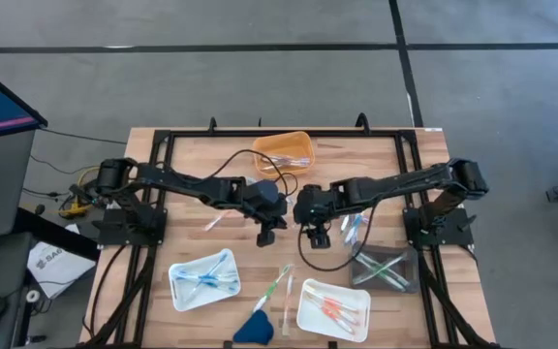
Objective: Pick & Place Toothbrushes
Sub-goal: Put the orange toothbrush into the right white bin
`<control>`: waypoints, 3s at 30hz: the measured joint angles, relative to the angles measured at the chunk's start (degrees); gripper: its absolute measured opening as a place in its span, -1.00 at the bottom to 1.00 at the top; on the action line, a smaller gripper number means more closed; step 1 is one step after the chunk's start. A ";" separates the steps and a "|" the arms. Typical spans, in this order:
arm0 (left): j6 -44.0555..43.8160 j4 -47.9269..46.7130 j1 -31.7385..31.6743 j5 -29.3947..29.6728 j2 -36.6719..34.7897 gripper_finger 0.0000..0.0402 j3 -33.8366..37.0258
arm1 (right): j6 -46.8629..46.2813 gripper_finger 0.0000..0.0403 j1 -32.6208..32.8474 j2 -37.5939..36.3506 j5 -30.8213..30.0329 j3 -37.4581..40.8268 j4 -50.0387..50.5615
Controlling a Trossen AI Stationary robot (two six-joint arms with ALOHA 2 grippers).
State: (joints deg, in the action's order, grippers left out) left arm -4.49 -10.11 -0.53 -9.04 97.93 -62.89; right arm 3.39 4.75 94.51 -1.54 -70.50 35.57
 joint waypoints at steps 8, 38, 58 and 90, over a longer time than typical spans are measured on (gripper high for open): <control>-0.07 -0.33 -0.71 0.95 0.00 -0.97 0.00 | 0.92 -0.08 0.01 -0.51 0.03 -0.01 -0.21; 1.46 2.27 -0.62 1.14 -0.89 -0.62 0.11 | 1.82 -0.95 -0.26 -0.51 0.42 0.57 5.19; -0.67 14.06 0.06 6.61 -28.09 -0.49 18.94 | -7.46 -0.95 15.95 -13.73 0.24 0.48 13.43; -0.94 27.93 9.12 6.05 -34.16 -0.48 24.50 | -25.98 -0.95 34.01 -5.42 -1.08 0.41 -0.10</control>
State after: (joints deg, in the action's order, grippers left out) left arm -5.43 17.82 8.59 -2.98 63.77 -38.39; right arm -22.59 38.75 89.09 -2.63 -70.09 35.47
